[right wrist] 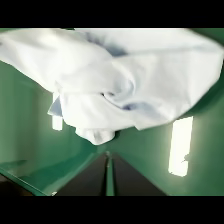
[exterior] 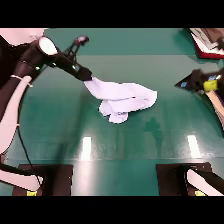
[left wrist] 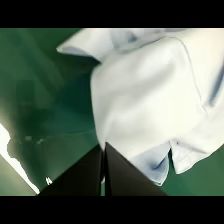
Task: Fold the shirts.
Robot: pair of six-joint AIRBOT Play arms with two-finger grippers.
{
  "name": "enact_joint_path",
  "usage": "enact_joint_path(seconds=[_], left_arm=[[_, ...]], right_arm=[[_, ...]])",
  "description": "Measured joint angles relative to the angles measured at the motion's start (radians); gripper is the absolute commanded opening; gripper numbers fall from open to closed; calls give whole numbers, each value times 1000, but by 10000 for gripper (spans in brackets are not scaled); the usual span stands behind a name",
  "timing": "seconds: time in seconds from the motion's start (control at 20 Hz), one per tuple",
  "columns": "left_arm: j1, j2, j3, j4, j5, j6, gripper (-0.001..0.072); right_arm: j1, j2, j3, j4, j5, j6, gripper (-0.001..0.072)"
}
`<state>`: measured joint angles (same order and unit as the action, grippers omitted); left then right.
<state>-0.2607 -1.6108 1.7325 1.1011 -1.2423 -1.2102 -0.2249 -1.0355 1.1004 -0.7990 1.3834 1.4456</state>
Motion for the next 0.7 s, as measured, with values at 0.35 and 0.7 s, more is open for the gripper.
enact_joint_path(seconds=[0.35,0.7], left_arm=[[0,84,74,38,-14,-54,25],[0,94,82,48,-60,-74,25]], right_arm=[[264,50,-373,104,-251,-6,480],[578,-144,-370,116,-553,32,474]])
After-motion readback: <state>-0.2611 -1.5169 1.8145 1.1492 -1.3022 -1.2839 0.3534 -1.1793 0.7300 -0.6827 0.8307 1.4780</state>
